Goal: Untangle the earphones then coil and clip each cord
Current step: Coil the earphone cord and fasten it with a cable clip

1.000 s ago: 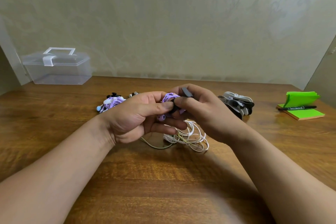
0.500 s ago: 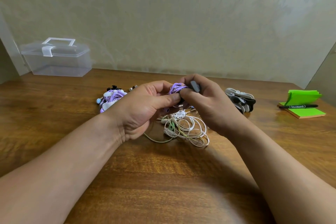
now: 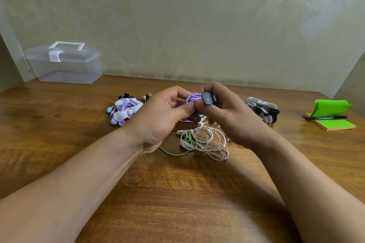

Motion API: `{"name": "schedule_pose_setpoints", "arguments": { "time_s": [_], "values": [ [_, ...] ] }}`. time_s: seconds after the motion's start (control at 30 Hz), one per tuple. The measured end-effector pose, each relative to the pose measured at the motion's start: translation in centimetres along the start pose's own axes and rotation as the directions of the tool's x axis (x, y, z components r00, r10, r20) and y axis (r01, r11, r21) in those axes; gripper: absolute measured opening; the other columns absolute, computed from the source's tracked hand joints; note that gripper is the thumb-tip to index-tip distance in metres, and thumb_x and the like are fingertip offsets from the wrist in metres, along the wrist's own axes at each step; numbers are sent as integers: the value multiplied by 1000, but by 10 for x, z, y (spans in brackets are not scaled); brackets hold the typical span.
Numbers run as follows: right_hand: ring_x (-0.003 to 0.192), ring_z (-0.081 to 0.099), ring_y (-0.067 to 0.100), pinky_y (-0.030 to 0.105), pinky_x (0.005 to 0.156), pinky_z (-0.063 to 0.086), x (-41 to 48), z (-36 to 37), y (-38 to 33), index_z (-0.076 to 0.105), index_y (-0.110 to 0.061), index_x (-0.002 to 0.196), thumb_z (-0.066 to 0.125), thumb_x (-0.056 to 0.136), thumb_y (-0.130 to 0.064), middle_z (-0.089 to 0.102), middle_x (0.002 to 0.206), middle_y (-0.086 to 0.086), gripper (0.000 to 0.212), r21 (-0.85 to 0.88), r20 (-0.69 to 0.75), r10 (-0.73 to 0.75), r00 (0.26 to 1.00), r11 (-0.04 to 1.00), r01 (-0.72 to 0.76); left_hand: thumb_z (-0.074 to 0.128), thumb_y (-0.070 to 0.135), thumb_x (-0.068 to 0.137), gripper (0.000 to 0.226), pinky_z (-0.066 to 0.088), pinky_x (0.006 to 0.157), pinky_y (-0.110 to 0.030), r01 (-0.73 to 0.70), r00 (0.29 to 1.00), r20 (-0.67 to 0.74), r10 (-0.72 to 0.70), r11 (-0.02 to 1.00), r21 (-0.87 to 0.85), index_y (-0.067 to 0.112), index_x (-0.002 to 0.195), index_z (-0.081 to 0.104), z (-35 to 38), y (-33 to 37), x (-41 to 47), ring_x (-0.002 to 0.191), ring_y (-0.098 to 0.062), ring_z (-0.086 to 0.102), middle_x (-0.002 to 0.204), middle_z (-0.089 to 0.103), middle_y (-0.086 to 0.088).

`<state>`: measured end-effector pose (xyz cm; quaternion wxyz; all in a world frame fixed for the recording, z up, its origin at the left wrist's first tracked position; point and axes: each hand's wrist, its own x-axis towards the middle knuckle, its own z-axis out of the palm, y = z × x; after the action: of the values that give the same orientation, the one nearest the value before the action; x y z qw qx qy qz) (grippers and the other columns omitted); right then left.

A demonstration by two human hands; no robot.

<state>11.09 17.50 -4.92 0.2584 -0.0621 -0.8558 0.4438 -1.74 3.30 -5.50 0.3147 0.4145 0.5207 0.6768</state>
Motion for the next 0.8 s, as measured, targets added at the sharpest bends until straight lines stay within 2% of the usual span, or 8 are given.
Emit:
{"name": "schedule_pose_setpoints", "arguments": {
  "time_s": [0.1, 0.17, 0.23, 0.3, 0.43, 0.53, 0.6, 0.8],
  "values": [
    [78, 59, 1, 24, 72, 47, 0, -2, -2, 62, -21, 116, 62, 95, -34, 65, 93, -12, 24, -4, 49, 39, 998, 999, -38, 61, 2, 97, 9, 62, 67, -28, 66, 998, 24, -66, 998, -18, 4, 106, 64, -6, 2, 0, 77, -15, 72, 88, 74, -12],
    [75, 59, 1, 22, 69, 46, 0, -1, -4, 63, -20, 113, 62, 92, -31, 65, 90, -12, 24, 25, 58, 57, 997, 998, -59, 61, 3, 97, 12, 64, 71, -31, 123, 991, 51, -121, 992, -34, 1, 108, 64, -10, 4, 1, 81, -17, 73, 92, 74, -16],
    [73, 57, 10, 30, 66, 47, 1, 1, -3, 63, -18, 107, 63, 90, -28, 63, 88, -3, 21, 63, 53, 73, 996, 995, -77, 61, 3, 96, 16, 65, 79, -36, 162, 984, 86, -159, 986, -38, -3, 111, 64, -13, 6, 2, 87, -23, 74, 96, 74, -19],
    [72, 54, 18, 37, 64, 46, 1, 1, -3, 62, -16, 105, 63, 88, -25, 60, 89, 5, 20, 98, 54, 87, 995, 991, -92, 61, 2, 96, 15, 65, 78, -35, 168, 981, 107, -164, 985, -27, -3, 109, 65, -12, 6, 1, 87, -24, 74, 94, 74, -18],
    [72, 54, 22, 38, 60, 45, 2, 2, -1, 61, -10, 102, 63, 84, -20, 58, 88, 9, 21, 200, 39, 105, 994, 974, -111, 62, 4, 95, 13, 65, 75, -34, 121, 987, 112, -119, 993, -7, 0, 108, 62, -6, 5, -1, 82, -20, 73, 90, 74, -14],
    [75, 53, 28, 35, 62, 40, 2, 7, -3, 58, -3, 101, 61, 87, -16, 58, 84, 13, 20, 454, 76, 110, 991, 881, -133, 64, 12, 89, 22, 65, 76, -38, 104, 987, 131, -91, 990, -93, 2, 107, 61, -3, 5, -4, 82, -18, 73, 91, 72, -14],
    [71, 58, 23, 28, 58, 44, 1, 10, -8, 58, -2, 99, 59, 91, -16, 61, 79, 12, 16, 587, 125, 73, 990, 799, -133, 63, 16, 87, 23, 65, 74, -38, 96, 986, 152, -72, 983, -155, 2, 105, 60, 1, 7, -6, 81, -17, 72, 90, 71, -13],
    [66, 61, 23, 24, 51, 47, 3, 14, -14, 56, -3, 104, 53, 92, -14, 62, 75, 15, 17, 694, 147, 31, 989, 709, -125, 65, 16, 92, 21, 63, 74, -39, 56, 989, 140, -34, 987, -152, 2, 106, 59, 1, 6, -6, 77, -18, 69, 91, 70, -14]
  ]
}}
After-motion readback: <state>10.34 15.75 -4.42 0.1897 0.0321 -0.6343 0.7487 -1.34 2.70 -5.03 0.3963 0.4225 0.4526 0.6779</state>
